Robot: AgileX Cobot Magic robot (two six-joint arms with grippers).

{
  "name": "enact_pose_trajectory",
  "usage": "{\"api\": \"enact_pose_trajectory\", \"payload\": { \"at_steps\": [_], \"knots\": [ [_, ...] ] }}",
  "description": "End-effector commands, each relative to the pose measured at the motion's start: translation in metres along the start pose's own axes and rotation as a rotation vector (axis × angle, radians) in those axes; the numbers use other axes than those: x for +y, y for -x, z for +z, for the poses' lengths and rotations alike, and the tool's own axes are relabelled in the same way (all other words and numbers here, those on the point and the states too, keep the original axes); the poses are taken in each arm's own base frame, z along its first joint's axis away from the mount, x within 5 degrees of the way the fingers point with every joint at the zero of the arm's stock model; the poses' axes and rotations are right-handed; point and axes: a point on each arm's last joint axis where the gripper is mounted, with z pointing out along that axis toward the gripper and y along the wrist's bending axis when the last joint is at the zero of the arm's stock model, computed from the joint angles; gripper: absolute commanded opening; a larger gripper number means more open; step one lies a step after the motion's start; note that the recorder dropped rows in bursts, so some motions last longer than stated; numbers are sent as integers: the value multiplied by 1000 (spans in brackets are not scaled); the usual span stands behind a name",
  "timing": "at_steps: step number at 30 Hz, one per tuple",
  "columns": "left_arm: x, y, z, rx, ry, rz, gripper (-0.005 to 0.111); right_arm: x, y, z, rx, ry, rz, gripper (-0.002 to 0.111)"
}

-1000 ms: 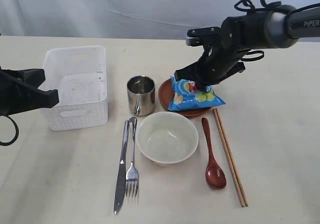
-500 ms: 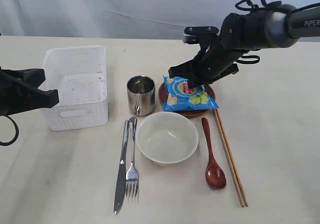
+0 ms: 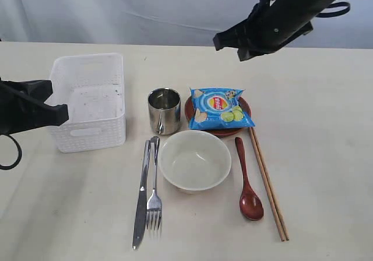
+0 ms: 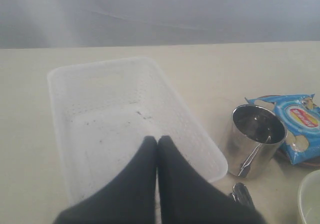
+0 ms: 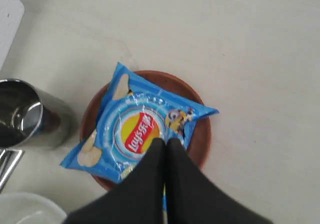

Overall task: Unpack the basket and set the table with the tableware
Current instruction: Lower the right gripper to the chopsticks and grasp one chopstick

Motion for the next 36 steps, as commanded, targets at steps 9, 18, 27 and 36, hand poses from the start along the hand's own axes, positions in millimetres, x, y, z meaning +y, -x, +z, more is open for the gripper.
{"api": "enact_pose_trajectory", "payload": {
  "at_steps": [9,18,27,36],
  "knots": [
    [1,-1,-1,-2,7,-19,0,-9,-21,-43,211,-92,66,0],
    [1,-1,-1,-2,7,-19,0,-8,-84,-35,306,-93,98,0],
    [1,-1,-1,-2,7,-19,0,-5,-143,18,351,-63,134,0],
    [1,-1,-1,-2,7,-19,0,9,-138,54,397,-30,83,5]
  ]
}}
